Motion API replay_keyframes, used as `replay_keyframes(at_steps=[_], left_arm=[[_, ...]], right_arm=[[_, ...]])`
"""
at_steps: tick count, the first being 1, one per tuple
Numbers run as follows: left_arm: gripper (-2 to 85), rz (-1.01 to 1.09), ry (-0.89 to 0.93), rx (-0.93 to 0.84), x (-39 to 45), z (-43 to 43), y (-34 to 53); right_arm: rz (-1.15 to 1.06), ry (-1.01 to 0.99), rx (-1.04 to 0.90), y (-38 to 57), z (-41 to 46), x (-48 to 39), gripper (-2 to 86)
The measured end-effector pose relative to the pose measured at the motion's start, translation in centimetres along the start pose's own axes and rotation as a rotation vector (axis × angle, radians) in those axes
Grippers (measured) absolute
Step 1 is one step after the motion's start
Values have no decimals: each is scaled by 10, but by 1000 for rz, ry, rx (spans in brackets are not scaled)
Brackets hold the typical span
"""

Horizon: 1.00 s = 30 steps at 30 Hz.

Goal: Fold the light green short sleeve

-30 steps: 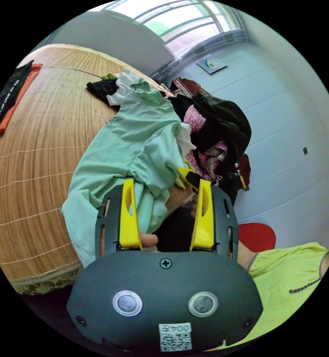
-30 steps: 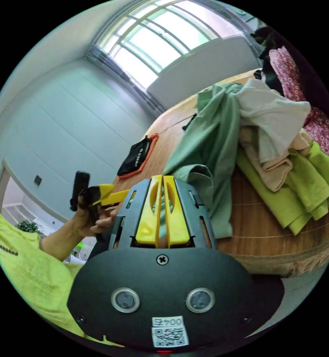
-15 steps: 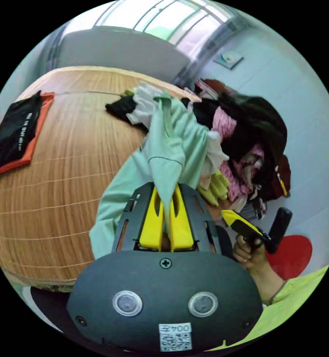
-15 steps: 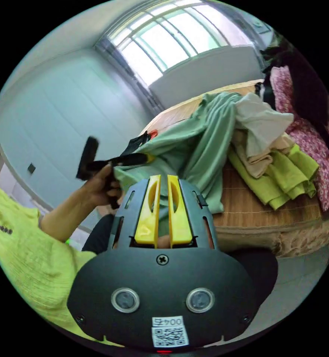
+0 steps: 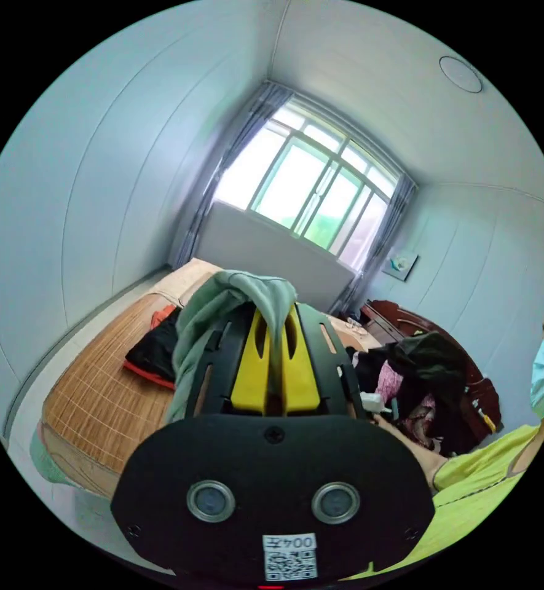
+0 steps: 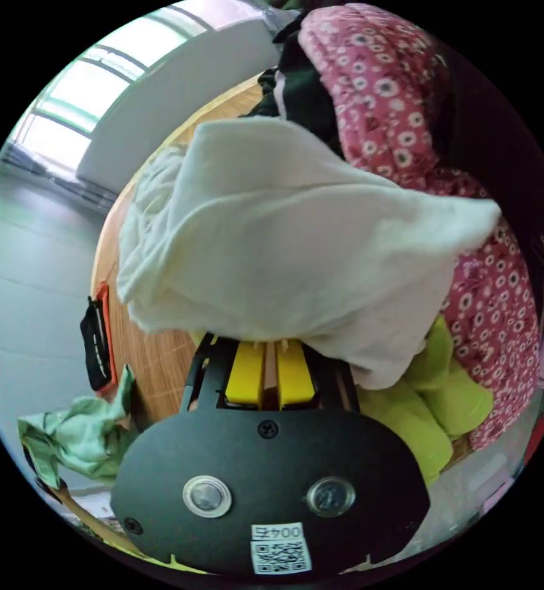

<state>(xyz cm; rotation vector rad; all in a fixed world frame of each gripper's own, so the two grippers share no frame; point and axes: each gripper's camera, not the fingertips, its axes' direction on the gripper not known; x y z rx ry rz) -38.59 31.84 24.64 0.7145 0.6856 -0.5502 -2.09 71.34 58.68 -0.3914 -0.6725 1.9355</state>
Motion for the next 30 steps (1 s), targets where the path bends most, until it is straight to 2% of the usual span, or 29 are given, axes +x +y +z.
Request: replay_keyframes(at_steps=[2, 5, 8, 10, 13, 15, 19, 22, 26, 30], left_arm=[[29, -7, 48, -104, 11, 34, 27], [31, -38, 238, -268, 33, 91, 82], [34, -59, 351, -418, 72, 144, 144], [40, -12, 338, -471, 95, 172, 180], [78, 2, 387, -622, 113, 210, 221], [127, -91, 497, -710, 113, 215, 237], [153, -8, 566, -732, 120, 187, 244], [152, 44, 503, -659, 104, 151, 232], [148, 165, 216, -598, 68, 107, 213], [144, 303, -36, -567, 57, 88, 190]], right_arm=[[123, -95, 35, -25, -23, 33, -4], [22, -212, 25, -19, -61, 48, 5], [-114, -407, -2, 53, -86, 49, 63], [-200, -521, -55, 133, -89, 47, 102], [-202, -646, -104, 221, -84, 51, 117], [-182, -676, -121, 259, -76, 50, 121], [-283, -581, -257, 306, -41, 12, 135], [-436, -470, -281, 313, -22, -35, 141], [-532, -312, -289, 292, 15, -91, 172], [-584, -185, -434, 290, 77, -147, 172]])
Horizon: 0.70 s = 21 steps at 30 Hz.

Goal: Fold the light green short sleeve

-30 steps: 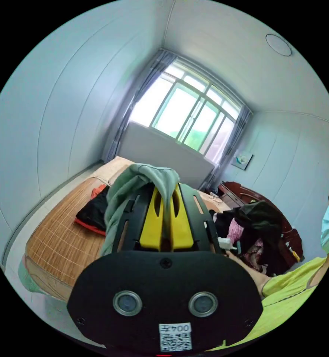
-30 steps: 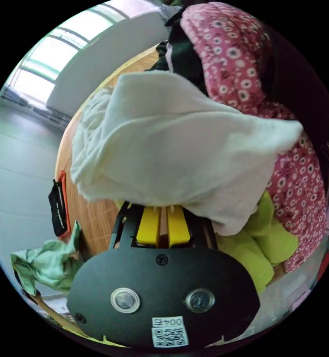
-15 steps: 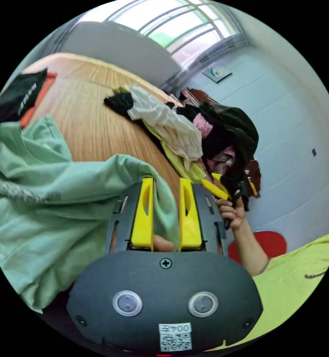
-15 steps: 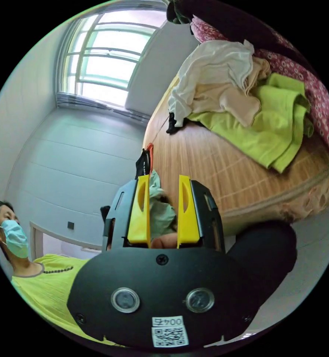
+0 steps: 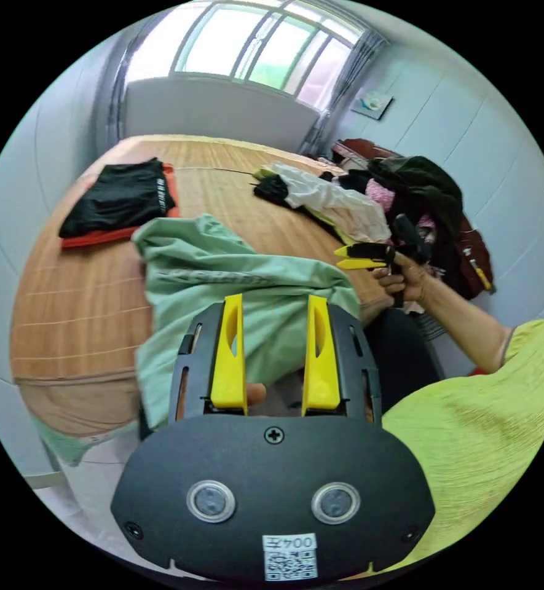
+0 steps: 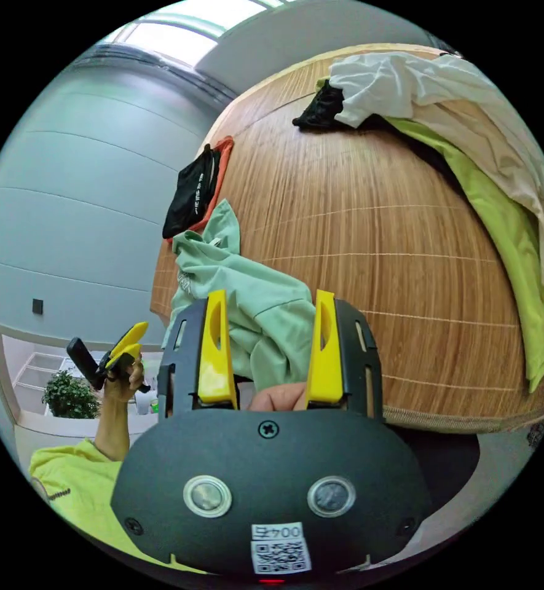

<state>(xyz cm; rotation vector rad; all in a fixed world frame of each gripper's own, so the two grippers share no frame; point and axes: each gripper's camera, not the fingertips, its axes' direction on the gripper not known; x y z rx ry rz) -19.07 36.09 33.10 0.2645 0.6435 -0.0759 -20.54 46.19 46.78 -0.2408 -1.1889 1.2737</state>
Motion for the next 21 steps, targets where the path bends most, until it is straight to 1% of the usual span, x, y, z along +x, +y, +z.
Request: replay_keyframes(at_steps=[2, 3, 4, 5, 6, 7, 10, 12, 14, 16, 18, 20, 21], left_arm=[[145, 37, -101, -16, -1, -1, -11], [144, 68, -149, -44, -1, 2, -22], [144, 91, -179, -66, 1, 5, -28], [142, 143, -249, -101, 4, 11, -40], [141, 192, -318, -123, 6, 17, -51], [140, 210, -343, -131, 7, 21, -57], [137, 261, -387, -164, 2, 41, -90], [135, 301, -429, -183, -1, 57, -114], [132, 335, -490, -224, -2, 70, -130], [130, 361, -513, -248, -4, 78, -143], [128, 370, -494, -253, -7, 83, -160], [127, 381, -481, -240, -6, 87, -171], [126, 394, -479, -231, -4, 90, -179]], right_arm=[[-31, 84, -88, -4, 30, -17, 134], [-75, 146, -92, -1, 42, -31, 79], [-118, 192, -34, 7, 43, -46, 47], [-151, 205, 0, 13, 41, -54, 43], [-249, 221, 63, 30, 36, -74, 39], [-363, 236, 103, 51, 33, -92, 38], [-515, 307, 81, 107, 55, -109, 47], [-514, 327, 31, 131, 71, -104, 69], [-464, 256, 16, 142, 68, -95, 104], [-387, 154, 70, 142, 45, -83, 133], [-348, 152, 100, 130, 31, -75, 135], [-326, 158, 89, 106, 26, -68, 134], [-311, 129, 60, 85, 27, -63, 135]])
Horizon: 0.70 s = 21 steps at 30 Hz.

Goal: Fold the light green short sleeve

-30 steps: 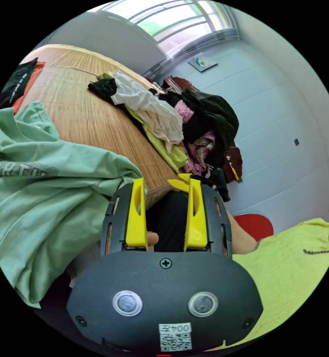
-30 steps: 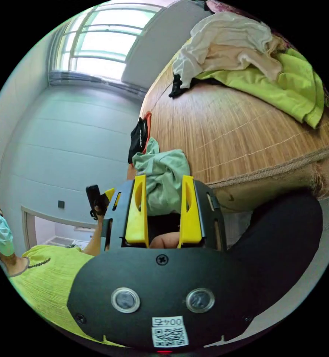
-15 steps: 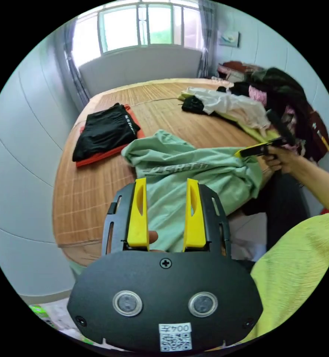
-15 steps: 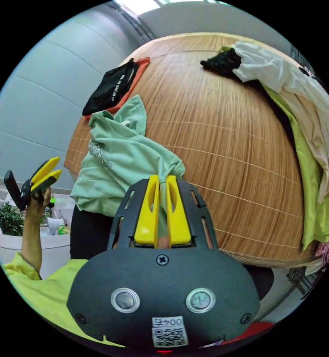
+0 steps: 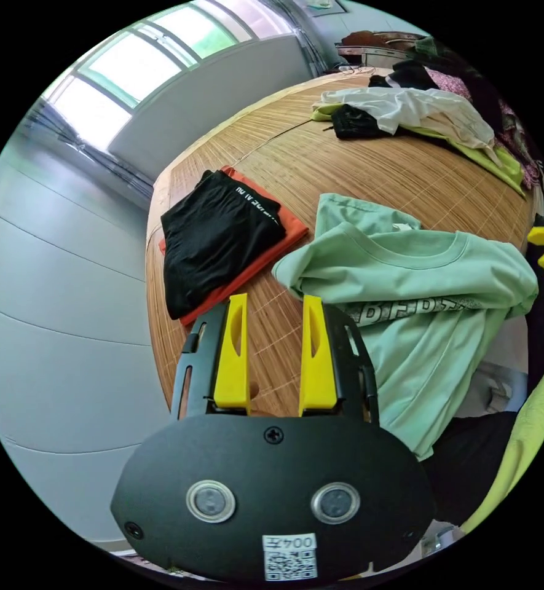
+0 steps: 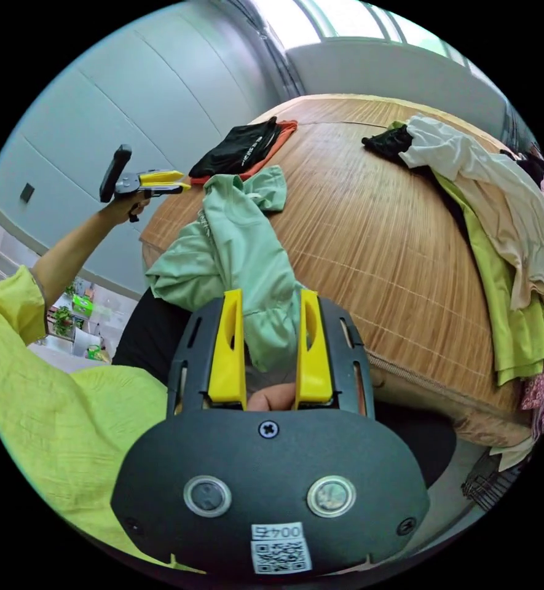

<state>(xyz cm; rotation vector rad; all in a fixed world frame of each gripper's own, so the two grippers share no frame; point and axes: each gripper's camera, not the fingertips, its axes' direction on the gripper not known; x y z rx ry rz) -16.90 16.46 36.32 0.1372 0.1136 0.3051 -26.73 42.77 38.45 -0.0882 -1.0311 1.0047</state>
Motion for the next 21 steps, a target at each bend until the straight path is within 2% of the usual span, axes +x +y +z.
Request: replay_keyframes(at_steps=[4, 8, 10, 13, 16, 19, 21], left_arm=[[126, 44, -18, -18, 2, 9, -25], [130, 102, 9, -27, 7, 21, -51], [132, 140, -1, -35, 12, 27, -64], [134, 161, 15, -40, 15, 36, -87], [133, 194, 37, -49, 18, 44, -110], [119, 237, 38, -82, 24, 55, -128], [69, 269, 30, -97, 32, 58, -133]], right_arm=[[96, -177, -161, -60, 41, 40, 140], [91, -234, -310, -77, 80, 50, 139], [103, -304, -326, -78, 91, 48, 100], [45, -262, -280, -75, 87, 32, 35], [-68, -155, -175, -70, 61, 5, 14], [-217, -175, -29, -55, 21, -27, 4], [-315, -220, -23, -40, 14, -44, 2]])
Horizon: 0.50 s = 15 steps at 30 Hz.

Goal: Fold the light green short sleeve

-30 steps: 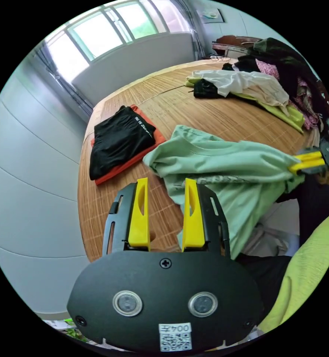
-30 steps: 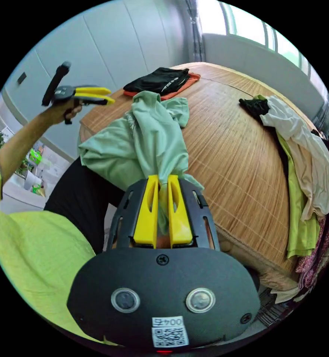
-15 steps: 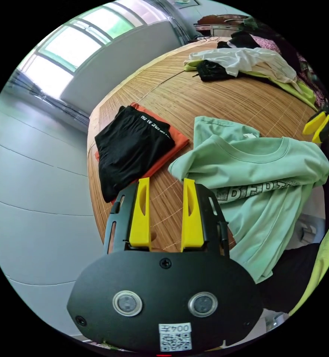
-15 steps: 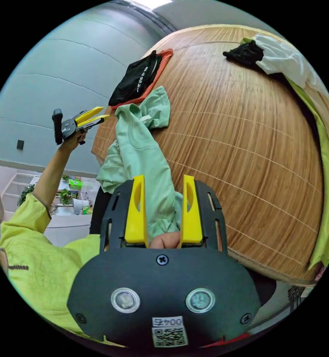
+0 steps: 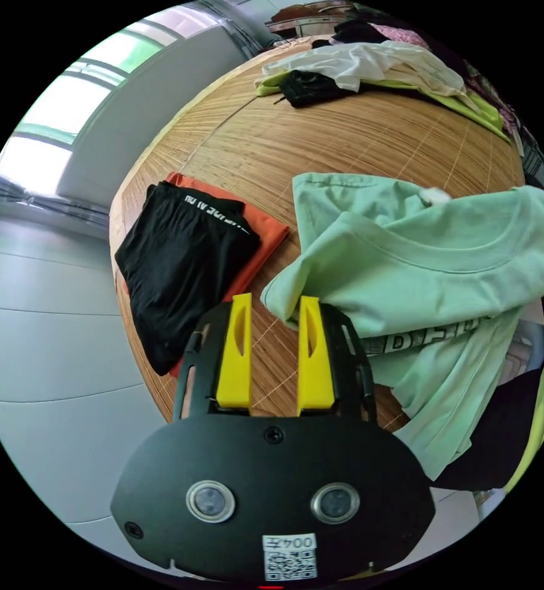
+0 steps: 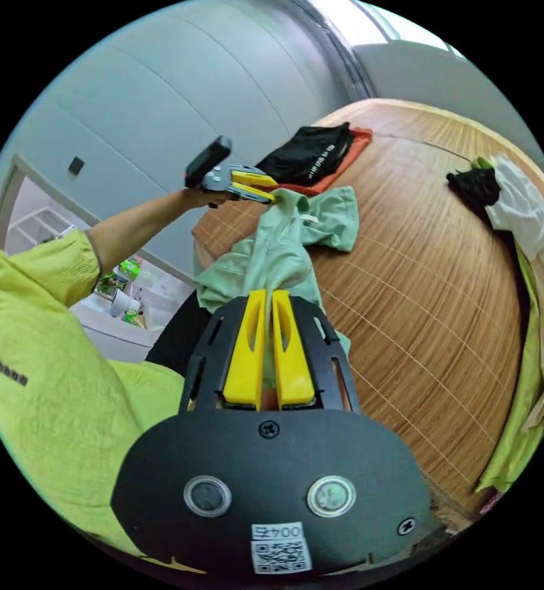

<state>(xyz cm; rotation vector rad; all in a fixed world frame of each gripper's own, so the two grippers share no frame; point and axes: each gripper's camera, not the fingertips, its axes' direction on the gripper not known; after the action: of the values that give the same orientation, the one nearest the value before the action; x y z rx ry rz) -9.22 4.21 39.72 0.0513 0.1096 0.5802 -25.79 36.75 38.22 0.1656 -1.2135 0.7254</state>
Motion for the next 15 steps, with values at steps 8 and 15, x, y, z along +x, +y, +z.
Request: replay_keyframes(at_steps=[8, 15], left_arm=[[23, 13, 22, 32, 22, -29, 49], [29, -140, 58, 73, -21, -61, 90]], right_arm=[[-14, 130, -240, 56, 88, -15, 26], [138, 80, -146, 63, 89, -13, 99]])
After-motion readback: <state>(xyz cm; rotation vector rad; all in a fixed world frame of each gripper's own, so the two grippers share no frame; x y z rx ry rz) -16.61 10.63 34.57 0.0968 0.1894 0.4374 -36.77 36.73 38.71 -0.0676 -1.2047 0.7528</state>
